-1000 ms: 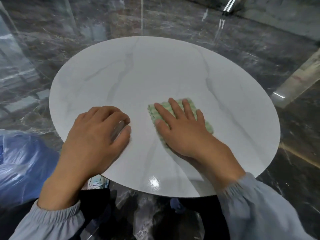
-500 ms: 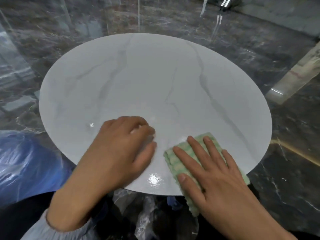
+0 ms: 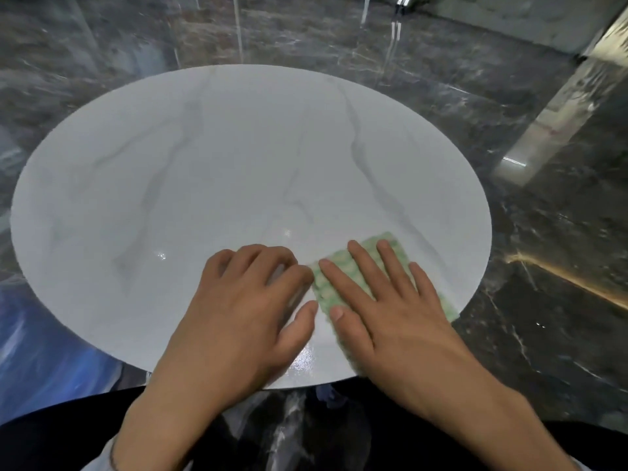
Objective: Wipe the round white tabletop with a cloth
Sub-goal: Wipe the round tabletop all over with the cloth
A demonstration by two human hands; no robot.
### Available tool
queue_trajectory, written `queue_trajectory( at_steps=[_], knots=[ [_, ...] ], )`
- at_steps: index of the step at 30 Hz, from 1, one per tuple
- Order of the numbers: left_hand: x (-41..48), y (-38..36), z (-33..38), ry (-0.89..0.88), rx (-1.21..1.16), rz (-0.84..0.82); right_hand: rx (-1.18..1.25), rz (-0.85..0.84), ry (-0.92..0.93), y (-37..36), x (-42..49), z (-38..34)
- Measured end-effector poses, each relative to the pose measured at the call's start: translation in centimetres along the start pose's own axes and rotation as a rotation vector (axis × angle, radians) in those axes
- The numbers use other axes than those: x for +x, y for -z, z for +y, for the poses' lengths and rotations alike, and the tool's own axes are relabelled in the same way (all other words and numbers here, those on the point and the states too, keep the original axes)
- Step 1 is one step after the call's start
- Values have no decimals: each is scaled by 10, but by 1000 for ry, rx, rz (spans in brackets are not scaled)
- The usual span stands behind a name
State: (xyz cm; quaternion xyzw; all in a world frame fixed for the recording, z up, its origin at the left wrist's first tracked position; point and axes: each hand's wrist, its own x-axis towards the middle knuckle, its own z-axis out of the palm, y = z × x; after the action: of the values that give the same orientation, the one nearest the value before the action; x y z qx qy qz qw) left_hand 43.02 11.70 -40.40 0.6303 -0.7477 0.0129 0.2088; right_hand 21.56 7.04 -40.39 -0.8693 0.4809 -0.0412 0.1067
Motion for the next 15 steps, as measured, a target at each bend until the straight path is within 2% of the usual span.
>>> queue_trajectory(
  at_steps=[4, 10, 12, 15],
  knots=[
    [0, 0, 0, -4, 15, 5, 26, -53, -13, 9, 20, 19],
    [-2, 0, 1, 0, 9, 15, -1, -65, -243, 28, 80, 65],
    [-2, -1, 0, 4, 14, 18, -23, -53, -234, 22, 71, 55],
    [0, -2, -1, -1, 15, 30, 11, -61, -116, 13, 21, 27]
  ],
)
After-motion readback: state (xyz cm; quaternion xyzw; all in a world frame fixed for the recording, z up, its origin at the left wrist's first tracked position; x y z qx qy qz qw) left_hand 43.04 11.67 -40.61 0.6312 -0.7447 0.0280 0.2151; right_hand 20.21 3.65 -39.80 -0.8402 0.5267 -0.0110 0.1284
